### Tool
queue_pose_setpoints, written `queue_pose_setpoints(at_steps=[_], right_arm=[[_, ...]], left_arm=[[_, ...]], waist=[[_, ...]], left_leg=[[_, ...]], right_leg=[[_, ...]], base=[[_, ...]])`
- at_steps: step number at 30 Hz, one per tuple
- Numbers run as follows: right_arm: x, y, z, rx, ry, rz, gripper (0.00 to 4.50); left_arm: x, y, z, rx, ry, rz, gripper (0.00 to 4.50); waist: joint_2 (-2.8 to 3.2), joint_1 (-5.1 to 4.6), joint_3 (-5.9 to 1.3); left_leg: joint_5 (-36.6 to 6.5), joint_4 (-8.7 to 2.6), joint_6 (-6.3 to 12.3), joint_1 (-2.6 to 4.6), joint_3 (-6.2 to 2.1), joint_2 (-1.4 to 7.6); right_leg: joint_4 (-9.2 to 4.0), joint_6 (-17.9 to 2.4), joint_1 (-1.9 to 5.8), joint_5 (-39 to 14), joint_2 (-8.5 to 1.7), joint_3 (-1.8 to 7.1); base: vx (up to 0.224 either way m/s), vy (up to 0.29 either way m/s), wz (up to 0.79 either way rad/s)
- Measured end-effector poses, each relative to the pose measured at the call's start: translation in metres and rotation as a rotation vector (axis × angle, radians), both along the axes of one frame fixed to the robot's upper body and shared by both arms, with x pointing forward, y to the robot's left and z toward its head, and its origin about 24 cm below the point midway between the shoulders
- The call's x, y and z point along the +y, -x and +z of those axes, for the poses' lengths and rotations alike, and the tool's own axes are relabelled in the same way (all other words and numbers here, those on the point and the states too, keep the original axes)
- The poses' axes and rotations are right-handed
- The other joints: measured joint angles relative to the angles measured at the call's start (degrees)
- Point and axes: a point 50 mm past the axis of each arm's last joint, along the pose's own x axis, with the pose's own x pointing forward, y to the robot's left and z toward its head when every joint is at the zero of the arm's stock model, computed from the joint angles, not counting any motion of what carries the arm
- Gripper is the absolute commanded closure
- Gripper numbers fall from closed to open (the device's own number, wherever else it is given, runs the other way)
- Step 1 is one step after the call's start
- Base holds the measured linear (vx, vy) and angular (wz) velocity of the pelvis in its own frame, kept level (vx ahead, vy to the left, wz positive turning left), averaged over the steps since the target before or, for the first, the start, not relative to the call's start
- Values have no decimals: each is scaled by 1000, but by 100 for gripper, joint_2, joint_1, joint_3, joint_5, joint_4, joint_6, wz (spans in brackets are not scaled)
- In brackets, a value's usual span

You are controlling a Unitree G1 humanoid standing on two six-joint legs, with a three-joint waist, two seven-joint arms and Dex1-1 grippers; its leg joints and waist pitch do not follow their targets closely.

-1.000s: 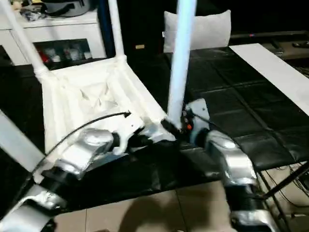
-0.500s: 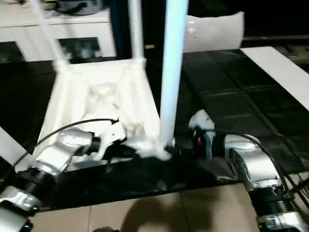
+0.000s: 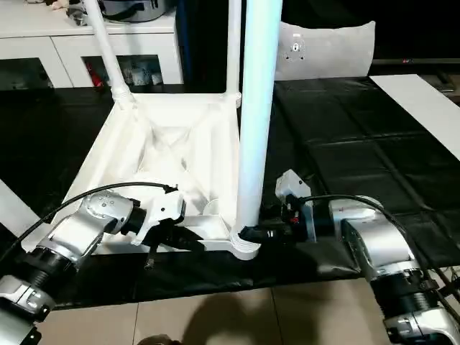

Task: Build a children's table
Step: Rotate leg to tighten

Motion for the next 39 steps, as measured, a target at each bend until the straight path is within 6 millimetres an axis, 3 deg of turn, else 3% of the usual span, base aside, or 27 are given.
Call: queue_pose_setpoints(at_steps=[9, 11, 14, 16, 19, 22, 30, 39], right_arm=[[-2, 0, -5, 26, -40, -91, 255], [5, -10, -11, 7, -59, -196, 255], [19, -30, -16, -33, -78, -453, 255], [23, -40, -17, -45, -73, -604, 255], [31, -51, -18, -43, -104, -785, 255], [34, -55, -19, -51, -125, -864, 183], [30, -52, -20, -55, -126, -886, 113], [3, -32, -16, -78, -95, -657, 33]], left_arm=[[-5, -3, -2, -2, 20, 63, 450], [-5, -8, -4, -7, 16, 165, 450], [-10, -19, -4, -28, 18, 354, 450], [-24, -22, -5, -32, 37, 435, 450], [-41, -27, -5, -39, 56, 540, 450], [-52, -29, -5, -45, 69, 588, 450], [-58, -26, -2, -52, 75, 563, 450], [-40, -21, -3, -72, 58, 449, 450]], waist=[[1, 16, -1], [-2, -62, -2], [-9, -358, 3], [-19, -533, 5], [-22, -621, 5], [-13, -611, 0], [-1, -489, -5], [14, -331, 5]], left_leg=[[1, 3, -1, 14, 1, 0], [2, 5, -3, 29, 0, 1], [11, 6, -18, 33, -1, 3], [11, 6, -17, 32, -1, 2], [10, 2, -16, 29, -5, 0], [8, -12, -15, 23, -6, -2], [2, -36, -5, 4, -5, -3], [4, -22, -7, 1, -5, -2]], right_leg=[[3, -1, 14, 1, -1, 0], [8, -2, 22, 4, 0, 0], [-1, -1, 15, 4, 1, -9], [-16, 0, 14, 4, 1, -8], [-10, 1, 9, 7, 4, -7], [-9, 1, 5, 9, 4, -9], [-17, -23, -13, 14, 6, -8], [-15, 0, -13, 8, 5, -7]], base=[[0, 0, 0], [0, 0, 0], [0, 0, 0], [0, 0, 0], [0, 0, 0], [0, 0, 0], [0, 0, 0], [0, 0, 0]])
